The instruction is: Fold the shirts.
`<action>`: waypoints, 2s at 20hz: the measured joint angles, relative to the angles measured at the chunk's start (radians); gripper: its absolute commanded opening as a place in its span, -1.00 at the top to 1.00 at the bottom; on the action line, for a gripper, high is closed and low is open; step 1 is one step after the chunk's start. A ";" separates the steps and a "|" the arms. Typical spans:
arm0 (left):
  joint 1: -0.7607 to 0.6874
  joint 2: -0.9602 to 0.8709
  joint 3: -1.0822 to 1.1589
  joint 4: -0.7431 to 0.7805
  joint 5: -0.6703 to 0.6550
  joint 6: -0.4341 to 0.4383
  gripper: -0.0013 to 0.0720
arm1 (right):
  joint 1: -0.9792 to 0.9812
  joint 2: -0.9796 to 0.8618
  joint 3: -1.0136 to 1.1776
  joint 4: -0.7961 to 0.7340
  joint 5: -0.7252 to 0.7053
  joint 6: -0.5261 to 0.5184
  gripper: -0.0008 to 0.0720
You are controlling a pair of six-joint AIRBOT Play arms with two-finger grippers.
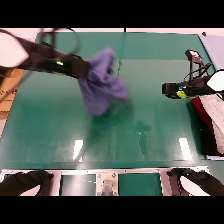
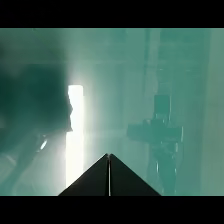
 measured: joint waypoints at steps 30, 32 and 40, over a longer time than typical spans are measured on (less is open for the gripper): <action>0.317 -0.121 -0.771 -0.385 -0.257 0.129 -0.91 | -0.006 -0.445 -0.273 0.507 -0.056 -0.384 0.93; 0.317 -0.114 -0.840 -0.463 -0.157 0.149 -0.91 | -0.002 -0.451 -0.268 0.510 -0.069 -0.388 0.93; 0.316 -0.112 -0.958 -0.711 0.165 0.286 0.91 | -0.005 -0.457 -0.254 0.507 -0.072 -0.391 0.93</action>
